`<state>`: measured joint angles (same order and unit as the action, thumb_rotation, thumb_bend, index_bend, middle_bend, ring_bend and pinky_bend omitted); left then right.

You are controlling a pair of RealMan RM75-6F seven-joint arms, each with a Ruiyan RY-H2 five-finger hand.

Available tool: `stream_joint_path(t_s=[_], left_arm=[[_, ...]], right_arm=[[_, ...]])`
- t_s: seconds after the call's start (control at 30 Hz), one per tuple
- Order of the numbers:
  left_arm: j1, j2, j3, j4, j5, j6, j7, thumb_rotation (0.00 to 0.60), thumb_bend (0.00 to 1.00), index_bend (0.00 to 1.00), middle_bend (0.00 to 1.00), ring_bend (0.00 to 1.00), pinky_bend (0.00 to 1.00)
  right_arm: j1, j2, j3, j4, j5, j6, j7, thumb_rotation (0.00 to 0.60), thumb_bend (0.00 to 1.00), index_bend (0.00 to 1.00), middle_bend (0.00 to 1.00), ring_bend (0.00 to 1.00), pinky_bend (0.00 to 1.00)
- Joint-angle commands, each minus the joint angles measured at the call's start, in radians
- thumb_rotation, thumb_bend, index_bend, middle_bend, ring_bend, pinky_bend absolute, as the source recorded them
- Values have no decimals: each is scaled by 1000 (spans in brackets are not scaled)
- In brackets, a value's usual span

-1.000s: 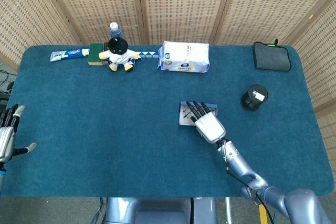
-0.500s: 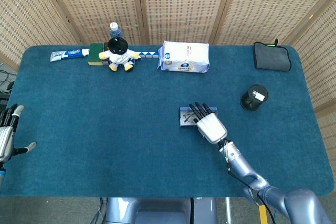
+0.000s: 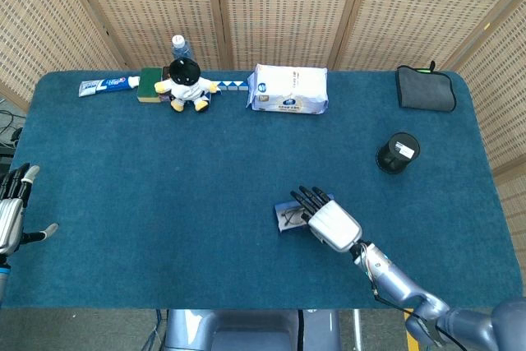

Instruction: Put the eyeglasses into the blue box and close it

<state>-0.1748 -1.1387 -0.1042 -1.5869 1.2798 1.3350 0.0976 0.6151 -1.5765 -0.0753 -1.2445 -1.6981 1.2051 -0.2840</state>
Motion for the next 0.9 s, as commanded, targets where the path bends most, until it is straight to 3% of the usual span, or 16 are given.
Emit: stream_joint_path(t_s=[0.03,0.2,0.9], left_arm=[[0,-1,1,1,-1,-1,1,600,0,0,0,0,0],[-1,-2,1,-1,-2,-4,6,600,0,0,0,0,0],[-6,-4,0,0,-21,-18,18,600,0,0,0,0,0]], right_arm=[[-15,75,-43,-98,-31,-15,-56,600,620,675,90,24,167],[-13,104,-51,-144,-44,-33,-93,600,620,675,90,25,167],[65,58,41,-150,65,-247,-269,600,620,675,90,25,167]])
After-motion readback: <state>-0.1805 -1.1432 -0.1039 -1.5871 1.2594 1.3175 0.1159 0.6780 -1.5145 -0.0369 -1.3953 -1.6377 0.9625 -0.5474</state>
